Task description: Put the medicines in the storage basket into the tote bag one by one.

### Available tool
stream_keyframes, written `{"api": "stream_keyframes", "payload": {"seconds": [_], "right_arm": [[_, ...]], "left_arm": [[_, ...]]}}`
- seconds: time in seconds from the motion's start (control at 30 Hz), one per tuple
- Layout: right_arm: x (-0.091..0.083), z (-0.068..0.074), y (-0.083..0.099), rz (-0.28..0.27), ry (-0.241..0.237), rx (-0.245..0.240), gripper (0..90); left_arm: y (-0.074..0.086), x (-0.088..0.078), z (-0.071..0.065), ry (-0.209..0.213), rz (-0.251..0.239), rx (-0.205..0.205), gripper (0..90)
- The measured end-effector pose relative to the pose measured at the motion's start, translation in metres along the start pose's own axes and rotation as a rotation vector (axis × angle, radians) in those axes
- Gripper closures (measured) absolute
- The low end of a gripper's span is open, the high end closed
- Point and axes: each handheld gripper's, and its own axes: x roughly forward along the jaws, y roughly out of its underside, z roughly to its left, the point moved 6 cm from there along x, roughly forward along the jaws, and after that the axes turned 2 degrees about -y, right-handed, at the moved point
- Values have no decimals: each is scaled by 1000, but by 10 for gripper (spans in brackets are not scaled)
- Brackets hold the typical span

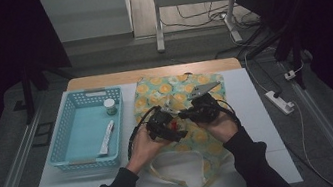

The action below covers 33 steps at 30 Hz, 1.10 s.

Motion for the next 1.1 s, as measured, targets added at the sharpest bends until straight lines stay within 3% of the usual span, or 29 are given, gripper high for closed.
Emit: {"api": "stream_keyframes", "payload": {"seconds": [0.63, 0.93, 1.1], "right_arm": [[11, -7, 9, 24, 6, 6, 900], [16, -8, 12, 35, 7, 12, 900], [14, -9, 11, 25, 10, 9, 900]], "left_arm": [[9, 26, 25, -88, 57, -19, 195], [9, 33, 27, -79, 52, -14, 188], [6, 28, 22, -69, 51, 7, 107]]}}
